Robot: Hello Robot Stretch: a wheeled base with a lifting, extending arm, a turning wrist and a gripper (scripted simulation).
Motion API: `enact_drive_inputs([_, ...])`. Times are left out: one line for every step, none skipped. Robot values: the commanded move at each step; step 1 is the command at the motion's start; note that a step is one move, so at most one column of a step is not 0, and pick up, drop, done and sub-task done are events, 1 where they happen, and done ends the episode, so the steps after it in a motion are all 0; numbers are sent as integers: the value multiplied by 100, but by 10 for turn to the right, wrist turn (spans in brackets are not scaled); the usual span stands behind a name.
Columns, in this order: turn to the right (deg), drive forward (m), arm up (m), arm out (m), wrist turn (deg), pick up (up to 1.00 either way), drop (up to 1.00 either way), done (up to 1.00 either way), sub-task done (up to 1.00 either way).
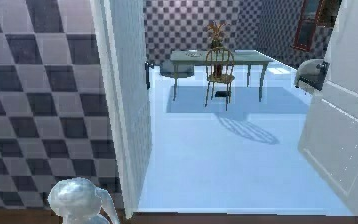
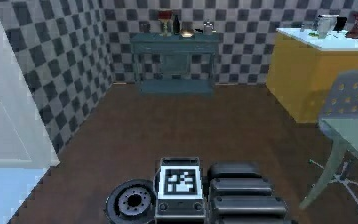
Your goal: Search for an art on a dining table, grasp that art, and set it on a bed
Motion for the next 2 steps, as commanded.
enact_drive_inputs([150, 0, 0, 0, 0, 0, 0, 0, 0])
enact_drive_inputs([0, 85, 0, 0, 0, 0, 0, 0, 0])
